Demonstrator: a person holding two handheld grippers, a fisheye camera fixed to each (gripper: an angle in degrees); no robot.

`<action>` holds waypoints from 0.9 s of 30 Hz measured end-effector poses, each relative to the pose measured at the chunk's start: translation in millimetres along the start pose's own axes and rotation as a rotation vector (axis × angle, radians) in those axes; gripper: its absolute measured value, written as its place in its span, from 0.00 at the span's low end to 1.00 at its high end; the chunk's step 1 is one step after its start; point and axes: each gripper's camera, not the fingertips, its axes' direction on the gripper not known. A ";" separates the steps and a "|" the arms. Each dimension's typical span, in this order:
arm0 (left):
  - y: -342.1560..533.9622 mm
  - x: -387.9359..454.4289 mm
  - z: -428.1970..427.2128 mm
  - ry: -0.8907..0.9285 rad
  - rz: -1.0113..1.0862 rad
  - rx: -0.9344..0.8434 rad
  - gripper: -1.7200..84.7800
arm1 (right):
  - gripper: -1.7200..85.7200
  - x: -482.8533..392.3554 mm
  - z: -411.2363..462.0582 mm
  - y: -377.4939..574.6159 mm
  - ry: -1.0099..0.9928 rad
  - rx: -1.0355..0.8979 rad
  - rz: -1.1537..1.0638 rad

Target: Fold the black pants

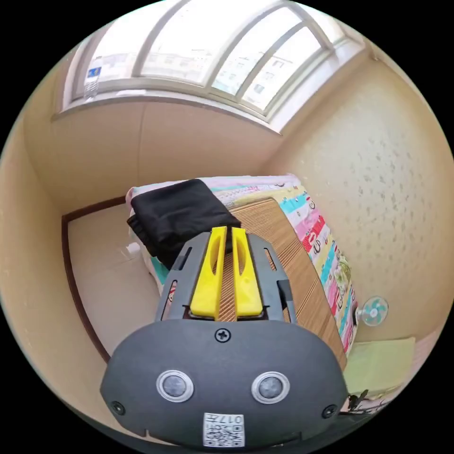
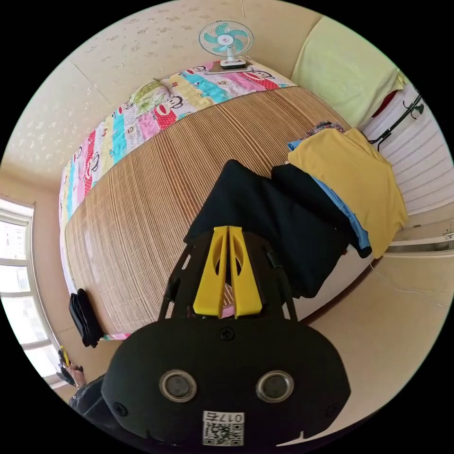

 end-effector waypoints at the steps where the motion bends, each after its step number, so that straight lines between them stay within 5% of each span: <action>1: -8.3 -15.9 6.1 -0.021 -0.044 -0.021 0.09 | 0.02 -8.0 -2.1 3.0 -0.016 0.004 -0.013; 7: -60.1 -130.5 73.1 0.049 -0.343 -0.193 0.18 | 0.02 -71.6 -15.9 38.3 -0.022 -0.007 -0.040; 13: -84.0 -156.9 127.6 0.537 -0.516 -0.169 0.10 | 0.02 -83.0 -34.5 86.1 -0.041 0.026 0.025; 15: -103.0 -113.7 135.9 0.762 -0.353 -0.215 0.08 | 0.02 -72.5 -44.2 109.7 -0.045 0.036 0.076; 19: -106.0 24.1 135.3 0.869 0.174 -0.427 0.06 | 0.02 -61.0 -57.8 141.0 -0.070 0.083 0.093; 27: 83.1 257.1 125.2 1.168 0.926 -1.072 0.02 | 0.02 -84.3 -58.3 160.2 -0.096 0.118 0.107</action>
